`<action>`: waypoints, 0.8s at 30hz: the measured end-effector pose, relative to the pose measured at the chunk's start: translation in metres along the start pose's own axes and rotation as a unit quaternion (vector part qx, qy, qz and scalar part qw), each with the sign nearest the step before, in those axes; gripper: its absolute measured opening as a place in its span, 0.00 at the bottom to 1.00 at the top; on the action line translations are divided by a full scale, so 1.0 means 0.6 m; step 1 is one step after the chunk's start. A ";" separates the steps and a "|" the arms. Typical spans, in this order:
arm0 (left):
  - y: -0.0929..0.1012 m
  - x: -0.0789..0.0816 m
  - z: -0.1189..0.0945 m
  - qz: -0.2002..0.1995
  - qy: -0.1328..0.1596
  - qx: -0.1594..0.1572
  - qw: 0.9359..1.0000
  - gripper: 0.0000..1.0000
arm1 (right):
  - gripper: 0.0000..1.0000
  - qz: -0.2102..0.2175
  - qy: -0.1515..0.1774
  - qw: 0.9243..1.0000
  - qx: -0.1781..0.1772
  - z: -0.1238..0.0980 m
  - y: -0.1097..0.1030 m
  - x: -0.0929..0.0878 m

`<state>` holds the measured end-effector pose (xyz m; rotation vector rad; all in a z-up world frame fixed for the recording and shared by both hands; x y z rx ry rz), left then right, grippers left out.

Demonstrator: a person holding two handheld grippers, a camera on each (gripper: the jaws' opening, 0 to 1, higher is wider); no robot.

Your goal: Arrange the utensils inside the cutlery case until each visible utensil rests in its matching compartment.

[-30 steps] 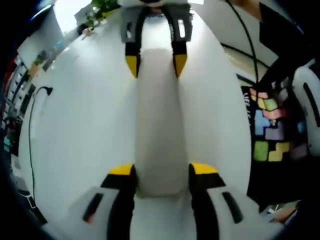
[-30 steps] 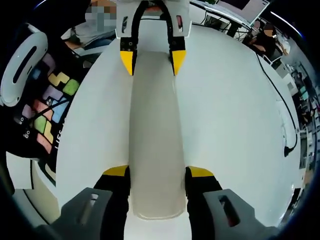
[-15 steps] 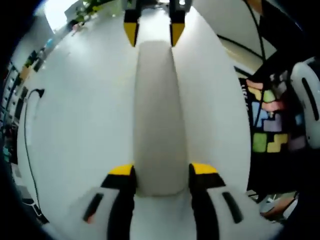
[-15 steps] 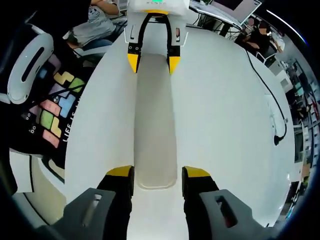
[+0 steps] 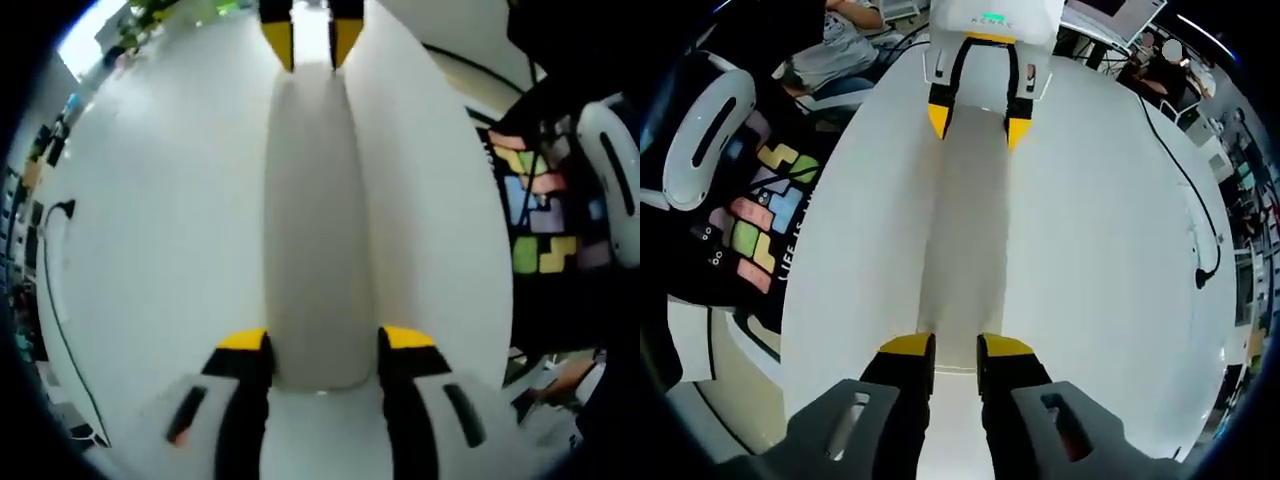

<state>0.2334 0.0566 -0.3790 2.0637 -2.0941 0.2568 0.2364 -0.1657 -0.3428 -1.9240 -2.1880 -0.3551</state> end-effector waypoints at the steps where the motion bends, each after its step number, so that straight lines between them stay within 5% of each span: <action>1: -0.001 0.000 0.000 0.000 -0.001 0.000 1.000 0.44 | 0.14 0.004 0.000 1.000 -0.001 0.000 0.002 0.000; 24: -0.011 -0.009 -0.004 -0.009 0.035 0.002 0.999 0.44 | 0.07 0.005 -0.038 0.999 0.004 0.013 -0.007 0.009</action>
Point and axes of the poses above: the point that each gripper's makers call its tool centre point, and the gripper's own axes: z roughly forward along the fingers, y roughly to its right, x roughly out of its top, the point moved 10 cm from there along -z, roughly backward along the fingers, and after that the axes turned 2 degrees about y, right-handed, at the moved point
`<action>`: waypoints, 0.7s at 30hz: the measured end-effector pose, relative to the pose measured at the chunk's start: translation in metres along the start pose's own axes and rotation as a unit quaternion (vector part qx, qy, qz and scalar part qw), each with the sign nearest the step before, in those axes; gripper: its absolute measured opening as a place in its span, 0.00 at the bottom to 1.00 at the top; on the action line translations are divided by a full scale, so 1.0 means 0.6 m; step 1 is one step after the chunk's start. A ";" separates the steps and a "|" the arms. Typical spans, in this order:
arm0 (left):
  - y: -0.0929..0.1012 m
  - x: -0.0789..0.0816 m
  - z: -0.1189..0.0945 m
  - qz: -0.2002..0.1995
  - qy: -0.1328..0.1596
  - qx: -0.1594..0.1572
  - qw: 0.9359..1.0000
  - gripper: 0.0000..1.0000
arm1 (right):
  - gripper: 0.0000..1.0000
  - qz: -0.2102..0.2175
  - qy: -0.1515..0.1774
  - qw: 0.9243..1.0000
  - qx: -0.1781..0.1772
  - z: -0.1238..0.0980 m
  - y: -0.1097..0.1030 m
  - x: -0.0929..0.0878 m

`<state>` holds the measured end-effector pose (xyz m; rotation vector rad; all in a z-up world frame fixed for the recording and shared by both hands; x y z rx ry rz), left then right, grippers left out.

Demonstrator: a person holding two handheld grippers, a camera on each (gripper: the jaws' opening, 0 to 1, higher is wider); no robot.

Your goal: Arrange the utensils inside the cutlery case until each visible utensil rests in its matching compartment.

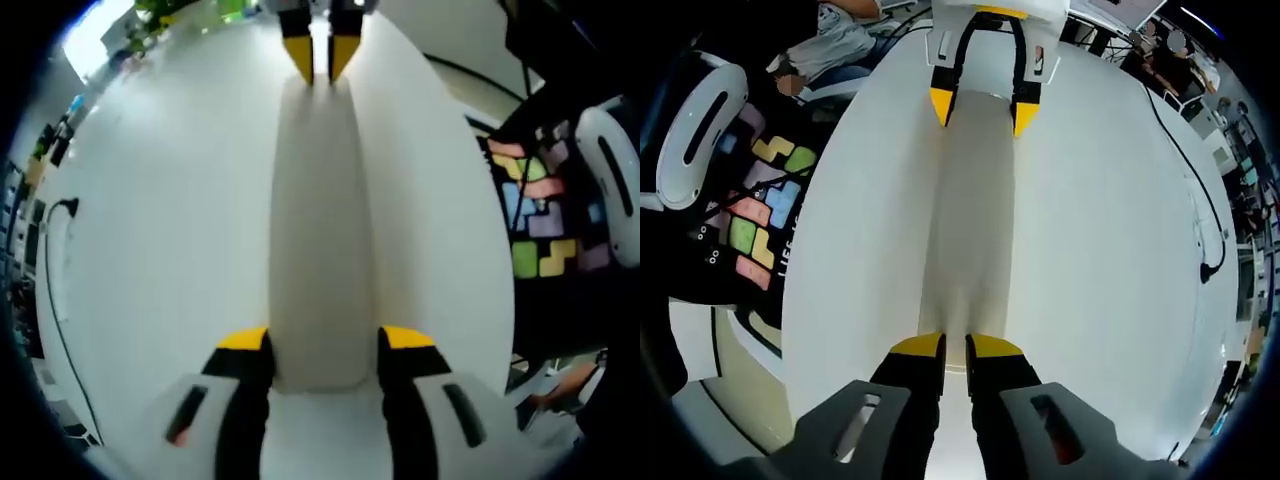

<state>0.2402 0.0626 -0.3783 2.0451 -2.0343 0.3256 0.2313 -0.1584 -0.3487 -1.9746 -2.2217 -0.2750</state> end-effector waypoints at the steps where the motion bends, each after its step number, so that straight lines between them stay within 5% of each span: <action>1: -0.002 -0.001 -0.001 -0.001 0.001 0.000 1.000 0.44 | 0.07 0.005 -0.005 1.000 0.001 0.000 0.000 0.002; 11: 0.004 -0.006 -0.002 -0.007 0.029 0.002 1.000 0.44 | 0.07 0.045 0.004 0.999 0.010 0.005 0.004 -0.006; 16: 0.006 -0.009 -0.002 -0.012 0.042 0.005 0.999 0.45 | 0.06 0.045 -0.038 0.998 0.007 0.009 0.004 0.011; 21: 0.010 -0.016 -0.004 -0.034 0.078 0.014 0.996 0.45 | 0.06 0.045 -0.043 0.998 0.009 0.006 0.004 0.012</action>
Point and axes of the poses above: the point that each gripper's makers call its tool centre point, and the gripper's own axes: z roughly forward along the fingers, y roughly to its right, x roughly out of its top, the point moved 10 cm from there along -z, roughly backward along the fingers, and after that the axes turned 2 degrees about y, right-handed, at the moved point
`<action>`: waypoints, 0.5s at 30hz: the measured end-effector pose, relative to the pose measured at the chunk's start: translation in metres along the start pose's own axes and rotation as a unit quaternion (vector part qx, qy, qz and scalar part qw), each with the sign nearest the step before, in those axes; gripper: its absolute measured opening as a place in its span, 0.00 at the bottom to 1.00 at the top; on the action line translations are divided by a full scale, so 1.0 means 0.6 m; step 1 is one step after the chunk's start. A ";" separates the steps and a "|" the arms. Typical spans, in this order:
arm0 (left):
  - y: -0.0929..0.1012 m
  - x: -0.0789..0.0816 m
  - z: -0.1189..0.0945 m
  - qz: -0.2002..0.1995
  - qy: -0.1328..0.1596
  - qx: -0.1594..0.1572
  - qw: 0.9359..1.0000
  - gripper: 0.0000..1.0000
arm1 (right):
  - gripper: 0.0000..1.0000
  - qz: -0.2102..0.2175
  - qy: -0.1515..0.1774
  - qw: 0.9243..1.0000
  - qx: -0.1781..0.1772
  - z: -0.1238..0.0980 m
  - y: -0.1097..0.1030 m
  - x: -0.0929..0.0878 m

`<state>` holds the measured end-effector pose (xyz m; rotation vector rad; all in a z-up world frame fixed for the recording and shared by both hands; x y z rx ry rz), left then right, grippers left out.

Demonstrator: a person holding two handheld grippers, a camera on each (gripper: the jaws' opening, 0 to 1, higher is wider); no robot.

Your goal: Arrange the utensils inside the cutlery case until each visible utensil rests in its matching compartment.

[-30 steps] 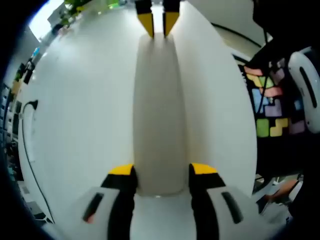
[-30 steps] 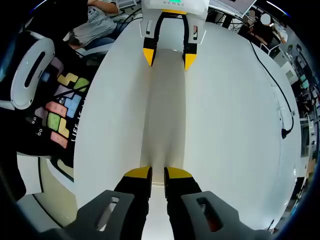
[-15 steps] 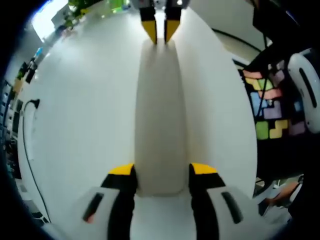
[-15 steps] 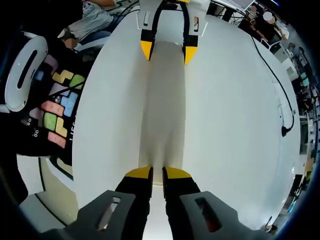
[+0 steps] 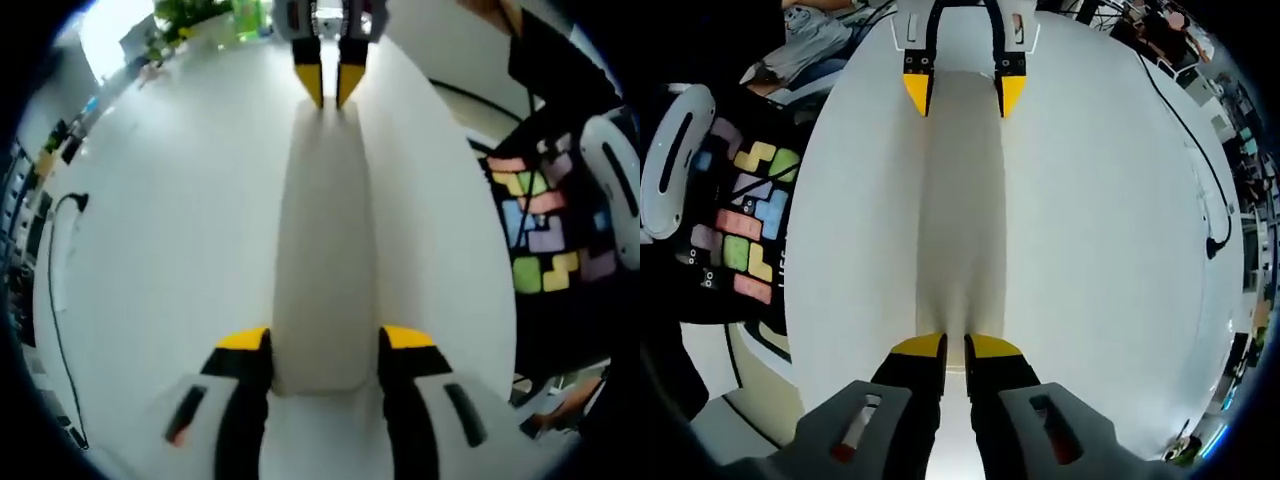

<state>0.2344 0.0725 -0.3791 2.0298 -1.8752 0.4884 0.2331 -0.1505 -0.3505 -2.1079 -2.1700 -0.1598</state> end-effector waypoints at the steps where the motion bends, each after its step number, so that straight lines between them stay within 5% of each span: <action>1: 0.001 -0.001 -0.003 -0.006 0.004 0.000 1.000 0.45 | 0.06 0.009 0.007 1.000 0.001 0.000 0.001 -0.002; 7: 0.006 0.007 -0.038 -0.008 0.021 0.009 1.000 0.39 | 0.06 0.017 0.029 0.999 0.005 -0.001 0.003 -0.012; 10: 0.010 0.012 -0.048 -0.005 0.005 0.019 1.000 0.36 | 0.06 0.018 0.033 0.999 0.007 0.000 0.005 -0.013; 13: 0.009 0.015 -0.050 -0.003 -0.020 0.025 0.999 0.20 | 0.06 0.018 0.030 0.999 0.005 0.000 0.004 -0.012; 15: 0.008 0.017 -0.048 -0.011 -0.033 0.021 0.999 0.21 | 0.05 0.018 0.027 0.999 0.004 0.001 0.003 -0.010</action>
Point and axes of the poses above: the point that each gripper's makers call its tool centre point, and the gripper's own axes: z roughly forward along the fingers, y roughly to its right, x roughly out of its top, the point moved 10 cm from there along -z, roughly backward along the fingers, and after that the axes turned 2 degrees about y, right-handed, at the moved point
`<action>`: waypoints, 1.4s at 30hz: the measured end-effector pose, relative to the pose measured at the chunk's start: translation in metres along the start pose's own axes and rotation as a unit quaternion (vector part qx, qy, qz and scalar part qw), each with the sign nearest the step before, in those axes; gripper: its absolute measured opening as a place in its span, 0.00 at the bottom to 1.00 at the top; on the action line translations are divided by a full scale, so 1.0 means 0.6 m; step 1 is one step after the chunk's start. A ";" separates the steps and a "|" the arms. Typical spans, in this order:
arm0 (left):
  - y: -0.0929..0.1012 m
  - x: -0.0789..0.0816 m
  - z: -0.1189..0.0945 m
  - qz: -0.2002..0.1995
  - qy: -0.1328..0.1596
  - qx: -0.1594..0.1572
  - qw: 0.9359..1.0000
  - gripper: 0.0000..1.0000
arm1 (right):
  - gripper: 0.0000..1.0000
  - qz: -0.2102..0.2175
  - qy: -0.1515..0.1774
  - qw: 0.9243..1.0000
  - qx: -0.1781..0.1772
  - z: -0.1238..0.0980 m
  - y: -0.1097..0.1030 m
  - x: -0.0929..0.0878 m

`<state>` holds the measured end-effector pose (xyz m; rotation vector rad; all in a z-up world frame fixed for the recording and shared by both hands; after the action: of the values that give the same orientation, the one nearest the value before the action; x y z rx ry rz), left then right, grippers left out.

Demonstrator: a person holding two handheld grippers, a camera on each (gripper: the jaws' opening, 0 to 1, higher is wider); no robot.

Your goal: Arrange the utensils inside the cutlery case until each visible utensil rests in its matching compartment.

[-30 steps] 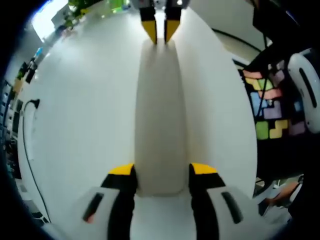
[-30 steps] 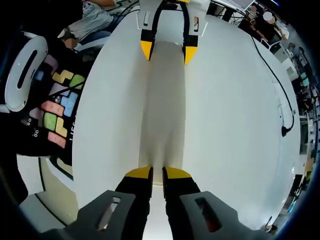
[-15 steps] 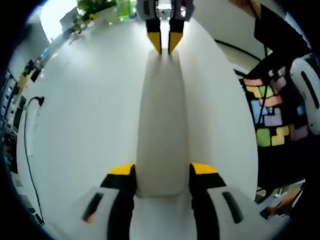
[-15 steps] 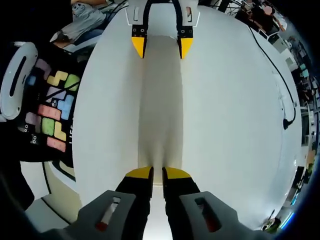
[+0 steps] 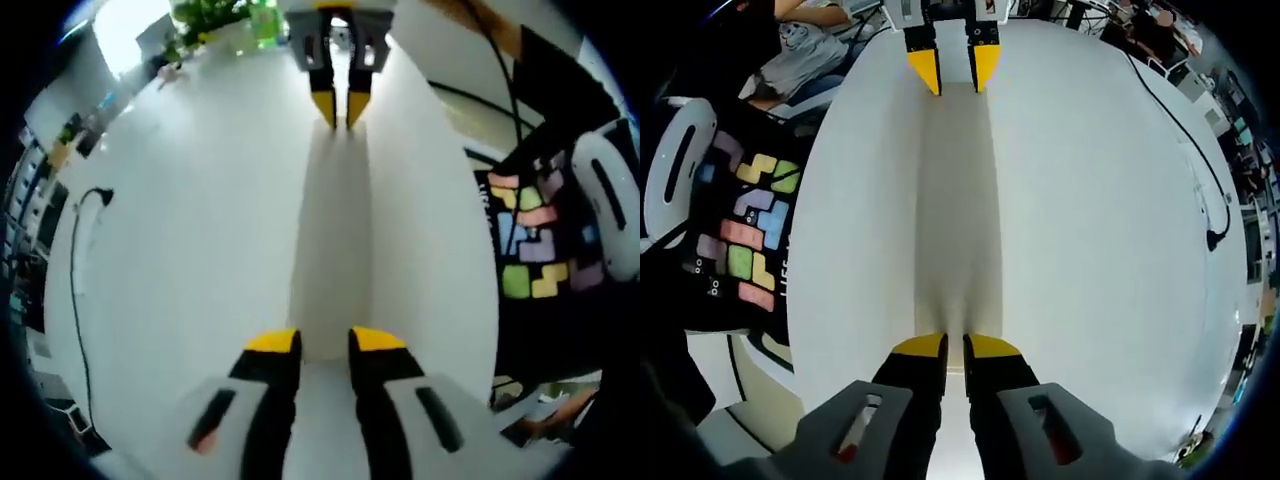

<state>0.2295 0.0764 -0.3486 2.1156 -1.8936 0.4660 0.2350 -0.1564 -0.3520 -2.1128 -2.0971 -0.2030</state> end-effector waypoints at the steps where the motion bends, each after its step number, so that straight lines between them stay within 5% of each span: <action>1: 0.001 0.000 0.001 -0.005 -0.009 -0.004 1.000 0.20 | 0.05 -0.001 -0.001 1.000 -0.001 0.000 0.000 0.000; 8: -0.001 0.009 0.007 -0.031 -0.047 0.007 0.998 0.15 | 0.03 0.018 0.001 1.000 0.009 0.000 0.013 0.001; 16: 0.002 0.020 0.014 -0.013 -0.081 0.020 0.996 0.05 | 0.02 0.015 0.002 1.000 0.002 -0.001 0.010 0.000; 17: -0.003 0.020 0.014 0.003 -0.085 0.048 0.995 0.00 | 0.02 0.017 0.005 1.000 0.002 -0.002 0.010 -0.001; 20: 0.015 0.025 0.020 0.090 -0.099 0.061 0.989 0.00 | 0.02 0.021 0.016 1.000 -0.001 -0.001 0.008 -0.006; 23: 0.009 0.019 0.012 0.010 -0.085 0.058 0.995 0.00 | 0.02 0.023 0.020 1.000 -0.005 -0.002 0.006 -0.006; 30: -0.004 0.025 0.013 0.015 -0.103 0.037 0.994 0.00 | 0.02 0.016 0.015 1.000 -0.011 -0.002 0.005 -0.002; 42: 0.001 0.022 0.009 0.028 -0.094 0.048 0.994 0.00 | 0.02 0.015 0.084 0.996 -0.036 -0.006 -0.005 -0.024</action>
<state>0.2304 0.0624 -0.3483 2.2431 -2.0757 0.3876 0.2317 -0.1713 -0.3516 -2.0848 -1.9894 -0.4425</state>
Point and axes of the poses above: the point that each gripper's makers call its tool centre point, and the gripper's own axes: z roughly forward along the fingers, y roughly to its right, x roughly out of its top, the point moved 10 cm from there along -z, roughly backward along the fingers, and after that the axes turned 2 degrees about y, right-handed, at the moved point
